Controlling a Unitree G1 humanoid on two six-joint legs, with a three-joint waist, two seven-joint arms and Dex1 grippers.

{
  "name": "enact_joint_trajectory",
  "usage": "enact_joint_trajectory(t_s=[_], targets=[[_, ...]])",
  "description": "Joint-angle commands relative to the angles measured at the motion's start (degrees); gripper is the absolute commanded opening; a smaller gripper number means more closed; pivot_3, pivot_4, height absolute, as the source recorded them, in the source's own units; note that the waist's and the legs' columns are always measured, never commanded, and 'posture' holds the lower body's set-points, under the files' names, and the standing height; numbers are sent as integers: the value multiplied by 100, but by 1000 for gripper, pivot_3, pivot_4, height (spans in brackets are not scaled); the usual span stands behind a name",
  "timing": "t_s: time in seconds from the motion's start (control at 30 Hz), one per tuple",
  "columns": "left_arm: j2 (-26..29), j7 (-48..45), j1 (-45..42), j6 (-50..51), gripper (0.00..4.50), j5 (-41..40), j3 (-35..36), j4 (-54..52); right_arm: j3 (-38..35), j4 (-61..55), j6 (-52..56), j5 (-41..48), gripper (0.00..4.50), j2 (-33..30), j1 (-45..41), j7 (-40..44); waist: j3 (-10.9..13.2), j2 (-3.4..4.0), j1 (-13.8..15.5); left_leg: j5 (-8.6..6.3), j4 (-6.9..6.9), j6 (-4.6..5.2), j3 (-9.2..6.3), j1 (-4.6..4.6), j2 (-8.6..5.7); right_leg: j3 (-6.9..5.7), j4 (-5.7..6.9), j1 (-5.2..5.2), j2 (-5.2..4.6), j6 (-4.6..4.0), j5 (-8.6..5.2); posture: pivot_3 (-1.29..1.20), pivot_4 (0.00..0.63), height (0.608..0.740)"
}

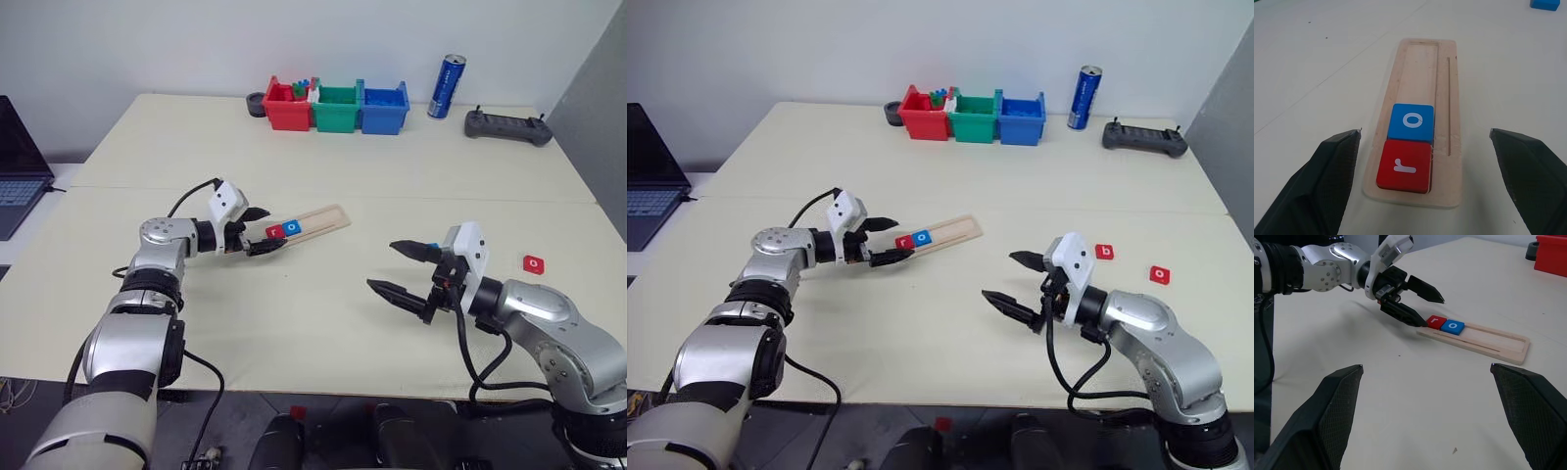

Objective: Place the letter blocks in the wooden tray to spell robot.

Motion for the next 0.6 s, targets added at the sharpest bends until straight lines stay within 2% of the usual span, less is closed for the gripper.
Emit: enact_joint_trajectory(t_s=[0.03, 0.6], targets=[[-27, 55, -164, -140, 4500, 124, 5, 63, -233, -369, 208, 324, 4443, -94, -55, -153, 0, 0, 0, 0, 0, 0, 0, 0, 0, 0, 0, 0, 0, 0, 0, 0, 150, 740], [-202, 598, -194, -145, 4500, 425, 60, 242, -546, -833, 932, 1251, 4443, -246, -178, -922, 0, 0, 0, 0, 2, 0, -2, -1, 0, -2, 3, 0, 0, 0, 0, 0, 150, 740]])
